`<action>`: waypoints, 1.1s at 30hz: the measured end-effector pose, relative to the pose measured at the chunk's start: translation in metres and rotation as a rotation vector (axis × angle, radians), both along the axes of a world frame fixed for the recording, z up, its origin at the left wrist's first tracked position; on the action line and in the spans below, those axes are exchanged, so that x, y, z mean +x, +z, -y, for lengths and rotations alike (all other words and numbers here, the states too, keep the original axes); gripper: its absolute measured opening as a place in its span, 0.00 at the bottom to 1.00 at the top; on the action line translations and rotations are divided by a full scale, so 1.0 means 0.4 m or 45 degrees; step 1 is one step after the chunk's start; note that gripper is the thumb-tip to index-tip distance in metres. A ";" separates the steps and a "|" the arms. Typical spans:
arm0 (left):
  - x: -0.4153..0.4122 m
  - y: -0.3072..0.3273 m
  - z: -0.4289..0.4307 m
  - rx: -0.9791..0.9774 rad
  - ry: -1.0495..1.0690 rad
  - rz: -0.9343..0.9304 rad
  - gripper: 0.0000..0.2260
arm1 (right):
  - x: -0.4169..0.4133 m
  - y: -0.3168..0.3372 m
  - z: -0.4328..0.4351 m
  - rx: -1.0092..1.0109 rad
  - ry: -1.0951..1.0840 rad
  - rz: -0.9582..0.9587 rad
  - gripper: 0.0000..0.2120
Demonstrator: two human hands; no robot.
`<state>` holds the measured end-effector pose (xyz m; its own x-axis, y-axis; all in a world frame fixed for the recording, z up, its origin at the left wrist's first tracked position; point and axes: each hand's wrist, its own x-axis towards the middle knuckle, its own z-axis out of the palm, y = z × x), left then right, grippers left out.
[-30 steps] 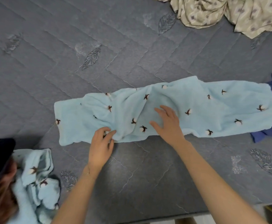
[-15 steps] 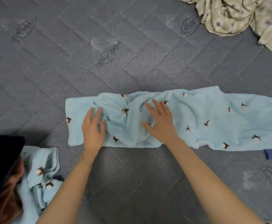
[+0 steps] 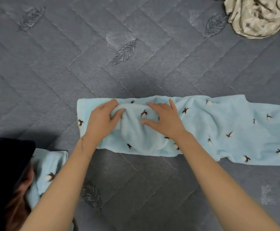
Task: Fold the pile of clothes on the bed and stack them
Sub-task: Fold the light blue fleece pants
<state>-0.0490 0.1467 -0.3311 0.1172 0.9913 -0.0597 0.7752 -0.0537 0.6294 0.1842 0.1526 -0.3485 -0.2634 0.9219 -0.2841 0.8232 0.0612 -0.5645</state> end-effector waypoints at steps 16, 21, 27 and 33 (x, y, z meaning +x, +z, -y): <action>-0.170 -0.017 0.014 -0.259 0.663 -0.203 0.22 | -0.115 -0.015 -0.089 0.011 -0.120 0.136 0.21; -0.139 -0.100 0.101 -0.561 0.783 -0.009 0.19 | -0.106 -0.055 -0.012 0.120 -0.083 0.177 0.33; -0.104 -0.118 0.156 -0.268 0.994 0.344 0.06 | -0.118 -0.098 0.099 -0.057 0.192 0.272 0.45; -0.195 -0.077 0.137 -0.077 1.221 0.488 0.14 | -0.151 -0.096 0.155 0.022 0.215 0.116 0.28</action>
